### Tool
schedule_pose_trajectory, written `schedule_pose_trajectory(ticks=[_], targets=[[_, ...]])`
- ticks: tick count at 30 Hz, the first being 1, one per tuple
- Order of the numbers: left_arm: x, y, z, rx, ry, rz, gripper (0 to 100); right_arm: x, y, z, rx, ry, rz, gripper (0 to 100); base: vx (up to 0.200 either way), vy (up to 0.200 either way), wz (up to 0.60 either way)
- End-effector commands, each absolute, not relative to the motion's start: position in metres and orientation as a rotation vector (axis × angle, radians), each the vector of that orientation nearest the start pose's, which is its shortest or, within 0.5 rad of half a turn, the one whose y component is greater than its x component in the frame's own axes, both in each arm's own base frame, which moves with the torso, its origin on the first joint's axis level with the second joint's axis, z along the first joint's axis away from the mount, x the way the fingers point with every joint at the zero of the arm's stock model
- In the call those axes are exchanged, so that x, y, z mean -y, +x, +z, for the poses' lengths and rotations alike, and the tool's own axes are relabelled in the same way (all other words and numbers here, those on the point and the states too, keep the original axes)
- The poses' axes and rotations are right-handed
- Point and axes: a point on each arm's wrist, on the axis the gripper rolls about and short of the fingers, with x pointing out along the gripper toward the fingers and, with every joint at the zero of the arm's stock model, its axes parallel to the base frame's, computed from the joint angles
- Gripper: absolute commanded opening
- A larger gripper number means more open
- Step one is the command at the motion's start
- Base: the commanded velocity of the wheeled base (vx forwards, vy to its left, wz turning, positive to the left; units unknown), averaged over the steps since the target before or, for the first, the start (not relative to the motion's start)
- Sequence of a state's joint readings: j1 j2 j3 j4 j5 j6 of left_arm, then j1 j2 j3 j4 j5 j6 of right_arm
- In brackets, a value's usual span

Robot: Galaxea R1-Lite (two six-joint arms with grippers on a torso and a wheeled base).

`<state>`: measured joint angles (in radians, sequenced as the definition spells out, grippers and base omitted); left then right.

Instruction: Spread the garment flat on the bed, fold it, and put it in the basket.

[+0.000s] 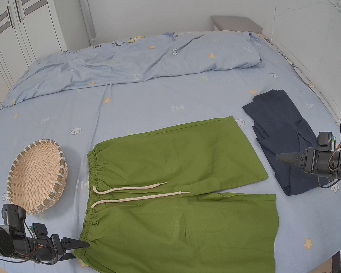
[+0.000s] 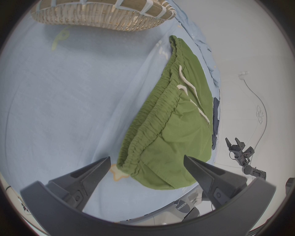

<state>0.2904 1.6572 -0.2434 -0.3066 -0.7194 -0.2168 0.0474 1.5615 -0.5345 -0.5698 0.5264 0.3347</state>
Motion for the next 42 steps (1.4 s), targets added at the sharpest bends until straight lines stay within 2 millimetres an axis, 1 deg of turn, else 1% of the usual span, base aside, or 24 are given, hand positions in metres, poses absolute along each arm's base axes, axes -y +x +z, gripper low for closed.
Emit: schedule_pose_trajectory(ticks=[1,2,3,7,12,15,16,17,18,19,22,23,24,26,27,28,30,31,33,35,36,37,39,42], targets=[[-0.036,0.174,0.047,-1.030,-0.749,-0.287,100,-0.023,0.239,0.148,-0.534,0.431,0.487,100,0.000,0.000,0.00],[-0.036,0.174,0.047,-1.029,-0.751,-0.288,100,-0.023,0.239,0.148,-0.534,0.431,0.487,100,0.000,0.000,0.00],[-0.036,0.176,0.045,-1.023,-0.755,-0.293,0,-0.022,0.239,0.148,-0.533,0.431,0.486,100,0.000,0.000,0.00],[-0.037,0.179,0.040,-1.033,-0.761,-0.290,0,-0.022,0.239,0.148,-0.535,0.431,0.485,100,0.000,0.000,0.00],[-0.037,0.178,0.041,-1.030,-0.761,-0.289,0,-0.023,0.238,0.145,-0.544,0.433,0.485,100,0.000,0.000,0.00],[-0.037,0.172,0.039,-1.040,-0.774,-0.277,0,-0.022,0.230,0.134,-0.592,0.443,0.473,100,0.000,0.000,0.00],[-0.037,0.172,0.039,-1.040,-0.774,-0.277,0,-0.022,0.230,0.134,-0.592,0.443,0.473,100,0.000,0.000,0.00],[-0.038,0.170,0.038,-1.041,-0.776,-0.272,0,-0.022,0.221,0.124,-0.632,0.451,0.465,100,0.000,0.000,0.00],[-0.037,0.169,0.038,-1.043,-0.777,-0.272,0,-0.022,0.218,0.123,-0.638,0.451,0.465,100,0.000,0.000,0.00],[-0.037,0.169,0.038,-1.043,-0.777,-0.272,0,-0.021,0.203,0.114,-0.674,0.460,0.464,100,0.000,0.000,0.00],[-0.037,0.168,0.038,-1.042,-0.776,-0.273,0,-0.020,0.178,0.097,-0.749,0.470,0.454,100,0.000,0.000,0.00],[-0.037,0.168,0.038,-1.042,-0.777,-0.272,0,-0.020,0.173,0.093,-0.763,0.471,0.452,100,0.000,0.000,0.00],[-0.037,0.168,0.038,-1.043,-0.777,-0.271,0,-0.021,0.160,0.086,-0.798,0.462,0.460,100,0.000,0.000,0.00],[-0.037,0.168,0.038,-1.043,-0.774,-0.274,0,-0.025,0.145,0.078,-0.845,0.447,0.483,100,0.000,0.000,0.00],[-0.037,0.168,0.038,-1.043,-0.774,-0.274,0,-0.026,0.141,0.075,-0.856,0.445,0.490,100,0.000,0.000,0.00],[-0.038,0.169,0.038,-1.040,-0.773,-0.273,0,-0.029,0.130,0.070,-0.892,0.436,0.512,100,0.000,0.000,0.00],[-0.038,0.170,0.039,-1.038,-0.772,-0.274,0,-0.029,0.129,0.069,-0.896,0.435,0.514,100,0.000,0.000,0.00],[-0.039,0.170,0.039,-1.034,-0.777,-0.267,0,-0.037,0.113,0.063,-0.951,0.405,0.581,100,0.000,0.000,0.00],[-0.039,0.169,0.038,-1.039,-0.778,-0.266,0,-0.042,0.107,0.059,-1.021,0.396,0.609,100,0.000,0.000,0.00],[-0.039,0.169,0.038,-1.039,-0.778,-0.266,0,-0.042,0.107,0.059,-1.021,0.396,0.609,100,0.000,0.000,0.00],[-0.037,0.168,0.036,-1.052,-0.775,-0.272,0,-0.046,0.098,0.054,-1.121,0.364,0.634,100,0.000,0.000,0.00],[-0.036,0.167,0.036,-1.053,-0.773,-0.276,0,-0.047,0.097,0.053,-1.143,0.356,0.645,100,0.000,0.000,0.00],[-0.036,0.167,0.037,-1.049,-0.771,-0.277,0,-0.048,0.097,0.052,-1.146,0.349,0.652,100,0.000,0.000,0.00],[-0.035,0.166,0.036,-1.054,-0.775,-0.280,0,-0.050,0.101,0.044,-1.214,0.344,0.641,100,0.000,0.000,0.00]])
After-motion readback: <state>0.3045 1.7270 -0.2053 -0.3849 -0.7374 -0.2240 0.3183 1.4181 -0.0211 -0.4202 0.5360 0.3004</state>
